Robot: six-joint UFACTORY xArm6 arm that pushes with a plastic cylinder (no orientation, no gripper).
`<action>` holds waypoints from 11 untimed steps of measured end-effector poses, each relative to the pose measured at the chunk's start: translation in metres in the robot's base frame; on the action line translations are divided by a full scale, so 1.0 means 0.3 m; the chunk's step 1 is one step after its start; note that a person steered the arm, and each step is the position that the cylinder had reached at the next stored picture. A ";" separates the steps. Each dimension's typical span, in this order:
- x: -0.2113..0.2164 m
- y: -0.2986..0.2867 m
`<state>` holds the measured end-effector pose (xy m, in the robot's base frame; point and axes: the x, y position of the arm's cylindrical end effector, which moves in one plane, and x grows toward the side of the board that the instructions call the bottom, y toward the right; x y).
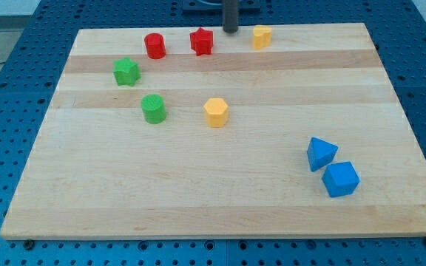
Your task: Place the arm above the heart
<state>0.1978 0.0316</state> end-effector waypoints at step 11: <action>0.118 0.554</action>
<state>0.2331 0.1978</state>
